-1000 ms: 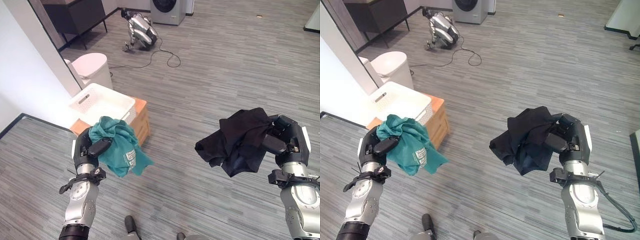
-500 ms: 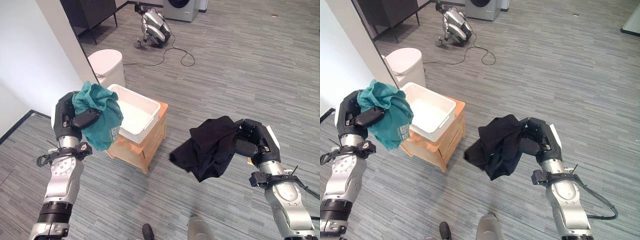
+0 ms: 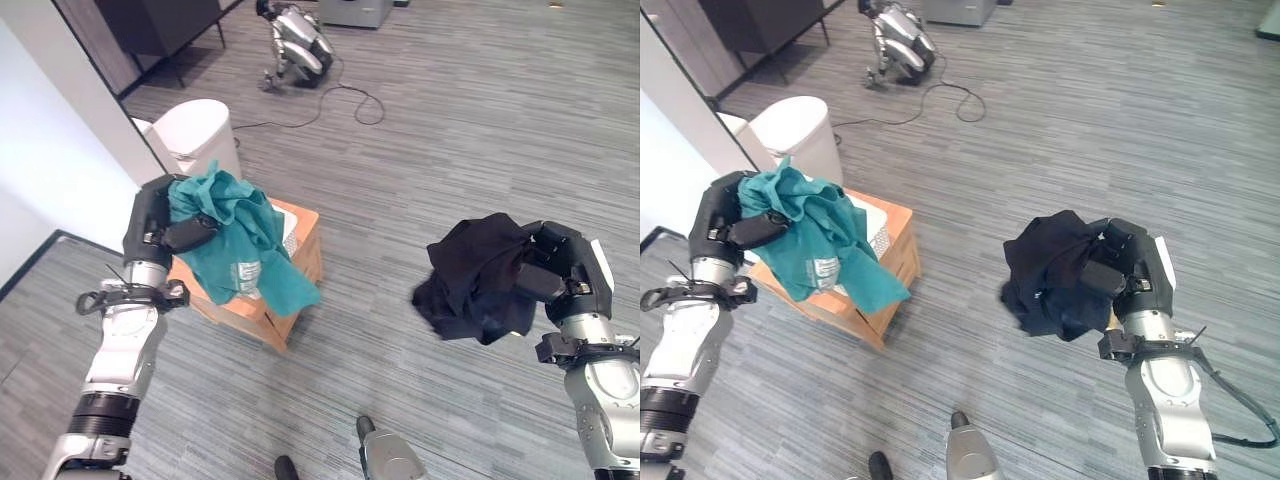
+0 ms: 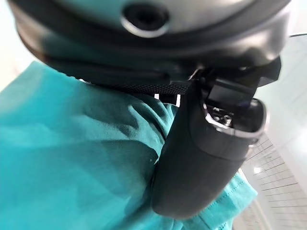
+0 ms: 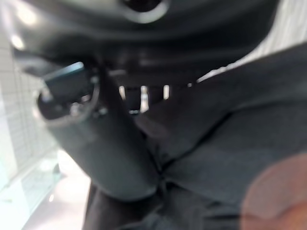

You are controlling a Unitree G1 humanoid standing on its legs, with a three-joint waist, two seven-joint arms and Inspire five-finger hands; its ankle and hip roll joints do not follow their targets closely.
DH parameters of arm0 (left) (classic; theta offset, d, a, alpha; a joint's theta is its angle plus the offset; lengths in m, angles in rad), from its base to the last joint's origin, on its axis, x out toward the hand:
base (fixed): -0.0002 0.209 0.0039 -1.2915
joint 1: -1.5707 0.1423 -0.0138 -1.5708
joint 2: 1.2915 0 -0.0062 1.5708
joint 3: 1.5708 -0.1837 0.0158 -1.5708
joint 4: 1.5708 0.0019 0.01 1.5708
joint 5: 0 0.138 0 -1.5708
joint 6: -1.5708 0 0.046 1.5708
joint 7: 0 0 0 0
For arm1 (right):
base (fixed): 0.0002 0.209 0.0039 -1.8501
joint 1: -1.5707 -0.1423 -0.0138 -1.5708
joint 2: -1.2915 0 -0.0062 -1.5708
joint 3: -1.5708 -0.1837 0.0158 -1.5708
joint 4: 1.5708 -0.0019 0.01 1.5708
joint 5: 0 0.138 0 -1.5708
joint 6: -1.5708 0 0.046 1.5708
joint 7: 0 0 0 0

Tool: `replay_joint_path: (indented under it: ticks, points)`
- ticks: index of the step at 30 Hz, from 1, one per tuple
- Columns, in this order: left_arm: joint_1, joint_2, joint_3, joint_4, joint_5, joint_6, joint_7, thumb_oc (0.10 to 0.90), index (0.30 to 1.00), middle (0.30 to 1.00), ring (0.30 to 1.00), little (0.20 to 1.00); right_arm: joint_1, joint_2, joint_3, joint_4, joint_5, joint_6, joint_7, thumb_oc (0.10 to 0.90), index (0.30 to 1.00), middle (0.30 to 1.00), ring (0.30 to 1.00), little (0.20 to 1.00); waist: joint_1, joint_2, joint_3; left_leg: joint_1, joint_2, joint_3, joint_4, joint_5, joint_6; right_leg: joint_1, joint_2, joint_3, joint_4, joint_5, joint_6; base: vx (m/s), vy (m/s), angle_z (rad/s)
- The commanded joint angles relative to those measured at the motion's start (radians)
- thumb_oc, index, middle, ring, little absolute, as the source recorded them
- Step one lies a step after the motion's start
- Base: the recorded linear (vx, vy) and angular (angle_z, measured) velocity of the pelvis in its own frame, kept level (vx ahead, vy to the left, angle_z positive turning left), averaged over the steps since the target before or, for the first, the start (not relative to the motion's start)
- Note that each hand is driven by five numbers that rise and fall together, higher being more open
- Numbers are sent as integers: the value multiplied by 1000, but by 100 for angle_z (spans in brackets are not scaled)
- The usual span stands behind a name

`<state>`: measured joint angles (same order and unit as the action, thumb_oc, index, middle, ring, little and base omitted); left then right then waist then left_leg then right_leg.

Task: Pick up bed clothes into laundry basket.

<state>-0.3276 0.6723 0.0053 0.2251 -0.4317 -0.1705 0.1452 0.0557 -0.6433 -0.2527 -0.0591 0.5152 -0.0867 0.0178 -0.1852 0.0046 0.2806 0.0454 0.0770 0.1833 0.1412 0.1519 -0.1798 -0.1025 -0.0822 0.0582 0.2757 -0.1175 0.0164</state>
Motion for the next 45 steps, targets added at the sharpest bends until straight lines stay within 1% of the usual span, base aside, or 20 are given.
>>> replay_joint_path:
  ticks: [1,2,3,4,5,8,10,11,13,15,16,18,19,22,27,30,31,37,38,45]
  points:
    - [-240,186,43,0,-45,-142,50,400,300,300,300,300,-116,-65,-37,-70,73,-123,-2,400,300,300,300,300,-11,-56,-89,-40,33,55,89,-103,50,182,-2,-68,-271,121,64,143,42,24]
    - [-245,189,39,5,-47,-143,49,400,300,300,300,300,-116,-63,-38,-70,74,-123,-2,400,300,300,300,300,-9,-58,-91,-36,31,58,80,-100,51,182,-3,-66,-272,120,65,212,78,34]
    - [-295,250,1,33,-43,-134,48,400,300,300,300,300,-107,-73,-21,-68,80,-125,-2,400,300,300,300,300,1,-43,-104,-44,31,30,-47,-82,61,189,2,-57,-287,119,78,209,73,27]
    - [-316,276,-22,53,-44,-134,52,400,300,300,300,300,-108,-70,-13,-67,74,-129,-1,400,300,300,300,300,4,-39,-106,-40,29,7,-86,-64,60,190,2,-55,-285,117,83,249,99,15]
    - [-334,307,-37,68,-58,-134,46,400,300,300,300,300,-112,-59,9,-65,70,-118,2,400,300,300,300,300,4,-35,-109,-19,20,-21,-117,-69,62,187,4,-41,-279,109,86,166,86,3]
    - [-415,344,-79,119,-53,-128,32,400,300,300,300,300,-84,-34,13,-70,87,-118,21,400,300,300,300,300,-30,-2,-132,36,18,27,-213,-51,58,186,10,-33,-289,107,92,178,129,-25]
    - [-461,371,-124,187,-51,-114,17,400,300,300,300,300,-74,-20,28,-73,86,-118,25,400,300,300,300,300,-41,15,-140,58,4,29,-229,-66,64,184,10,-17,-285,108,98,172,166,-41]
    - [-501,383,-154,219,-33,-107,16,400,300,300,300,300,-61,-9,27,-76,80,-114,29,400,300,300,300,300,-53,22,-141,64,2,48,-229,-70,64,184,6,-12,-283,110,102,142,147,-46]
    - [-545,397,-189,266,-39,-105,10,400,300,300,300,300,-55,4,25,-81,80,-113,30,400,300,300,300,300,-53,23,-141,69,-1,56,-229,-76,66,183,4,-4,-286,112,105,90,99,-35]
    - [-619,403,-240,374,-30,-84,-4,400,300,300,300,300,-46,12,43,-77,74,-107,34,400,300,300,300,300,-71,30,-138,76,-8,87,-229,-90,72,180,-9,17,-292,120,120,107,140,-47]
    - [-632,403,-252,382,-32,-87,-6,400,300,300,300,300,-46,16,41,-77,74,-107,34,400,300,300,300,300,-65,27,-137,77,-9,91,-229,-91,73,179,-9,20,-293,121,121,105,132,-33]
    - [-663,395,-260,473,-37,-72,-11,400,300,300,300,300,-36,27,52,-74,79,-102,36,400,300,300,300,300,-79,28,-134,80,-17,118,-229,-107,80,169,-17,47,-299,134,138,100,124,-36]
    - [-668,395,-264,476,-38,-73,-12,400,300,300,300,300,-36,28,51,-75,79,-102,36,400,300,300,300,300,-76,28,-134,80,-18,121,-229,-108,81,167,-17,49,-300,135,138,90,126,-40]
    - [-699,396,-266,557,-14,-61,-1,400,300,300,300,300,-13,46,43,-79,81,-97,38,400,300,300,300,300,-93,21,-125,66,-19,154,-229,-118,85,137,-23,76,-304,155,157,48,117,-34]
    - [-710,397,-258,596,-1,-58,14,400,300,300,300,300,12,62,37,-83,76,-93,40,400,300,300,300,300,-97,12,-118,46,-17,177,-229,-118,82,109,-28,84,-312,169,170,9,56,-22]
    - [-687,410,-229,638,-5,-49,12,400,300,300,300,300,37,73,38,-69,78,-88,38,400,300,300,300,300,-100,5,-111,41,-17,186,-229,-121,83,101,-31,85,-319,174,173,24,50,-13]
    - [-666,437,-213,657,24,-40,9,400,300,300,300,300,50,74,31,-68,75,-81,44,400,300,300,300,300,-99,2,-108,40,-18,192,-229,-123,83,100,-33,85,-326,178,176,20,35,-1]
    - [-617,473,-166,707,57,-26,9,400,300,300,300,300,81,85,6,-69,81,-77,47,400,300,300,300,300,-101,-3,-96,29,-18,195,-229,-124,82,87,-39,79,-331,183,180,4,30,1]
    - [-604,486,-151,747,68,-14,10,400,300,300,300,300,94,87,-5,-65,83,-75,47,400,300,300,300,300,-103,-6,-91,25,-17,197,-229,-124,81,83,-39,78,-333,186,181,6,29,4]
    - [-580,492,-135,846,124,17,-10,400,300,300,300,300,118,87,-14,-53,74,-62,45,400,300,300,300,300,-117,-12,-72,-1,-11,209,-229,-117,77,50,-34,85,-333,197,180,-4,5,-1]
